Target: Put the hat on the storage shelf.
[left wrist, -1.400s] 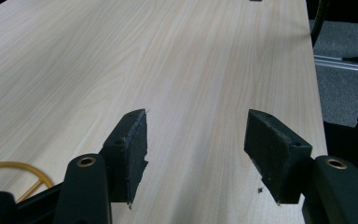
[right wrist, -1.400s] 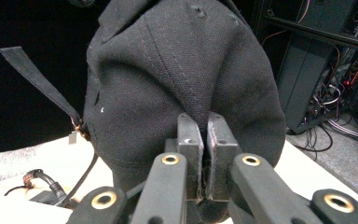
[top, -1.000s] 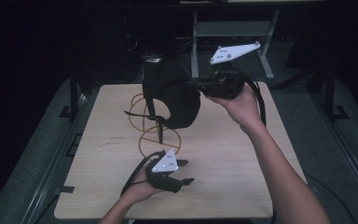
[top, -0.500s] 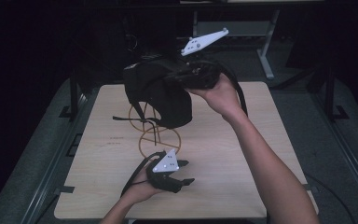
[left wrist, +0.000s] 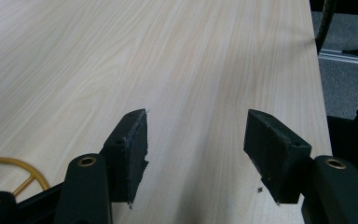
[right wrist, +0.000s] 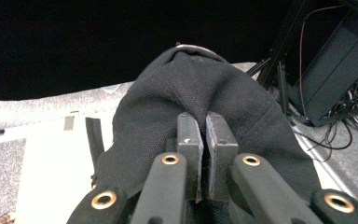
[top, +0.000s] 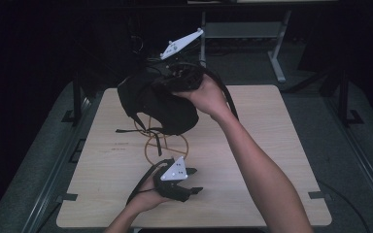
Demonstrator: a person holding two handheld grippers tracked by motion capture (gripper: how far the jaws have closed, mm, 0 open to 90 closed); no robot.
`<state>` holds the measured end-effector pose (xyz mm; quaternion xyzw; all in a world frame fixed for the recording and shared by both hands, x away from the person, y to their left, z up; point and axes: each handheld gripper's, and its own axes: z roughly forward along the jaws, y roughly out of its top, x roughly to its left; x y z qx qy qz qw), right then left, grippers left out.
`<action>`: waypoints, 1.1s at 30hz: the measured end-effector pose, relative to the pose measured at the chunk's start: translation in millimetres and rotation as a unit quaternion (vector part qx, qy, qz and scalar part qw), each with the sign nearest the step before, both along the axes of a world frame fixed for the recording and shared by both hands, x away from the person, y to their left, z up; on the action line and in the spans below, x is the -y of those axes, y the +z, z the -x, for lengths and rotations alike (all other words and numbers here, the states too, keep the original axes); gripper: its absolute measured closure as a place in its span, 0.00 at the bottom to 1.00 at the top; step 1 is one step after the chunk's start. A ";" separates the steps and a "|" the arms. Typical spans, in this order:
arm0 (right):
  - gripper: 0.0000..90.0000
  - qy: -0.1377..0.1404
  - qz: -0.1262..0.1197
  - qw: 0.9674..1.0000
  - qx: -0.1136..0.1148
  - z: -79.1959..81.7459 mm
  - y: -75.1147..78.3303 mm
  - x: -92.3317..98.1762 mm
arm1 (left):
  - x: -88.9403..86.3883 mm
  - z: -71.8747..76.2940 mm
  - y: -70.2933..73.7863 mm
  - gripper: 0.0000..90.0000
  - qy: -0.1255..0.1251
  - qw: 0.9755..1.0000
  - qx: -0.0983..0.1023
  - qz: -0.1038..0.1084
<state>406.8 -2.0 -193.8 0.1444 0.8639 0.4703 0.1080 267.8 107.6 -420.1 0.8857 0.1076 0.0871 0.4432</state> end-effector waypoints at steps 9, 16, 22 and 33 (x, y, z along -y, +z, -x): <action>0.81 0.007 0.018 0.999 -0.038 -8.6 -22.3 -32.7 | 3.3 2.3 -2.0 0.44 -0.010 1.000 -0.001 -0.004; 0.58 0.002 -0.009 0.999 -0.052 -8.1 -28.4 -23.1 | 1.5 3.0 -2.1 0.44 -0.004 1.000 -0.002 0.000; 0.52 -0.004 -0.016 0.998 -0.054 -8.0 -29.2 -8.4 | 0.2 1.5 -2.2 0.44 -0.001 1.000 -0.004 0.003; 0.44 -0.022 -0.039 0.997 -0.062 -8.6 -33.5 21.7 | -0.3 1.3 -3.5 0.43 0.002 1.000 -0.006 -0.002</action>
